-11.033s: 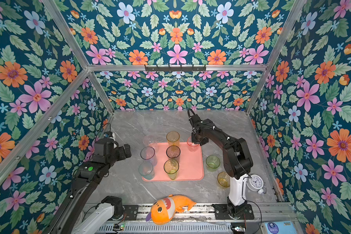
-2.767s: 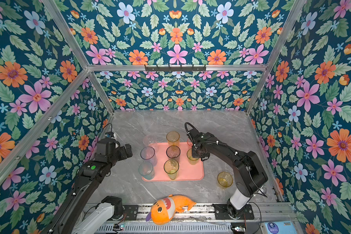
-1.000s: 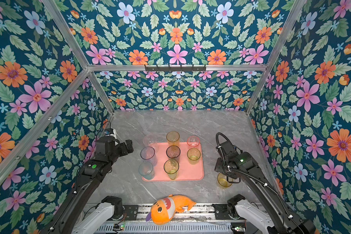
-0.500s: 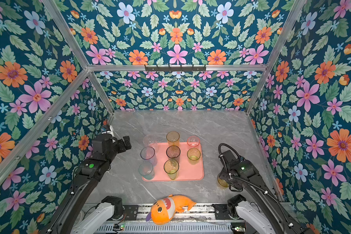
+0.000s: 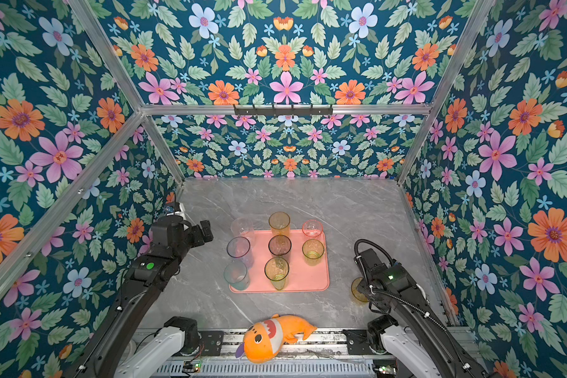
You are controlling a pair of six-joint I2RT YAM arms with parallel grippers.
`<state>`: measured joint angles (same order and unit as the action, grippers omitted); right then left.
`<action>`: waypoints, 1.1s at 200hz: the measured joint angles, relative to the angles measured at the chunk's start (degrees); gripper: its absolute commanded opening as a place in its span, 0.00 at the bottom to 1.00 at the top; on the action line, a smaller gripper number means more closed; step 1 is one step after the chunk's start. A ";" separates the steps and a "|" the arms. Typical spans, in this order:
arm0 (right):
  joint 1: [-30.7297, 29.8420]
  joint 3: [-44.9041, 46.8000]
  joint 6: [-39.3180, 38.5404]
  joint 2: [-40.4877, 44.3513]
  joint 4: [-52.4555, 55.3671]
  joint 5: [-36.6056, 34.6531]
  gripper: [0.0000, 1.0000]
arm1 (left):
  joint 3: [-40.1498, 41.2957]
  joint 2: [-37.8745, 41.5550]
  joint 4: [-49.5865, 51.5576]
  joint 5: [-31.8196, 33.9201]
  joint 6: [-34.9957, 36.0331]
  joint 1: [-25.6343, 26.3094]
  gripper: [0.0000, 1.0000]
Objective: Place the glasses into the tray
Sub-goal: Pick up the glass from the bottom-right of the table.
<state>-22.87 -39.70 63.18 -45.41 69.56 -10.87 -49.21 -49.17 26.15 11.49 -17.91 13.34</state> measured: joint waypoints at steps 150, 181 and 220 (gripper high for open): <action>1.36 4.13 -0.04 -3.56 -7.76 3.04 0.46 | 0.11 -0.46 0.02 -0.24 0.02 0.00 0.99; 1.62 4.17 -0.85 -5.05 -9.29 3.43 0.43 | 0.11 -0.61 0.04 -0.52 0.02 0.02 0.99; 1.62 4.04 -1.92 -6.45 -11.10 4.66 0.41 | 0.11 -0.61 0.07 -0.83 0.02 0.02 0.99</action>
<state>-21.26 -35.66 61.25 -51.86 58.46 -6.22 -49.10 -49.78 26.22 10.66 -17.89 13.37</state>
